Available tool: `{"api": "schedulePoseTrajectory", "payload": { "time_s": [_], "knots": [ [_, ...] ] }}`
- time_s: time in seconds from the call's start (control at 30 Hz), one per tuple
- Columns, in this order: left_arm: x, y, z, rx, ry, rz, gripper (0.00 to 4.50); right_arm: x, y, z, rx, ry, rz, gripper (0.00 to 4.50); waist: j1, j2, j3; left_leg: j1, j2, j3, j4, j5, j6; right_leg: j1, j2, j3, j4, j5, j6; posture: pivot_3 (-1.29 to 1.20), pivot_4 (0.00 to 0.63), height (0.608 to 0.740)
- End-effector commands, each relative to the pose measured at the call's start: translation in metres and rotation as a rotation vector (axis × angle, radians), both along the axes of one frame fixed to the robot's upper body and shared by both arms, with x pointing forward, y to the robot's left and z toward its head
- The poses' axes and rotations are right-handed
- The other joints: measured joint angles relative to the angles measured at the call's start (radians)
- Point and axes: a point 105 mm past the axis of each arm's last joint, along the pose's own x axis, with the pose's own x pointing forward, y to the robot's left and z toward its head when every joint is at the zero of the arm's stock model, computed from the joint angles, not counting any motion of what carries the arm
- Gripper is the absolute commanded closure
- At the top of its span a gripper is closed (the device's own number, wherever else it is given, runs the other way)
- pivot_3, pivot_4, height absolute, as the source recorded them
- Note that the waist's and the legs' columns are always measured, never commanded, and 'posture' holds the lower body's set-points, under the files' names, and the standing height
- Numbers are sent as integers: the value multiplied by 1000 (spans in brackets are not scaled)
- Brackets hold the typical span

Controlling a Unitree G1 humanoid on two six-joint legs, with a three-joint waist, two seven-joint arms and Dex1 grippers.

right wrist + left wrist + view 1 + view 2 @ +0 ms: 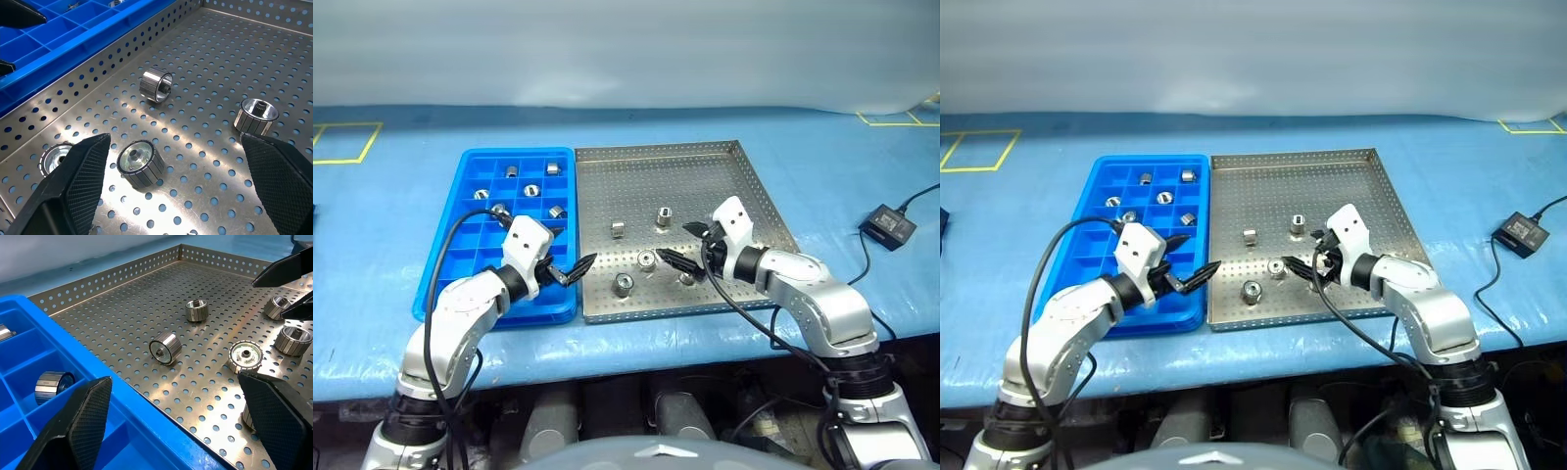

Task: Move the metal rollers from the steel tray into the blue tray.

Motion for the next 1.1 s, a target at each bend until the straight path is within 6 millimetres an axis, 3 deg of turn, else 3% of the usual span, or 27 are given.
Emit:
{"api": "schedulePoseTrajectory", "payload": {
  "time_s": [0.03, 1.1],
  "knots": [
    [-2, -3, 13, -9, -61, -16, 29, 3, -1, 14, 6, -61, -5, 0, 0, 0, 0, 0, 0, 0, 0, 0, 0, 0, 0, 0, 0, 0, 0, -11, 150, 740],
    [2, -5, 16, 1, -69, -31, 29, 0, 1, 13, 15, -69, -9, 0, -1, 0, 0, 0, 0, 0, 0, 0, 0, 0, 0, 0, 0, 0, 0, -30, 150, 740]
  ]
}}
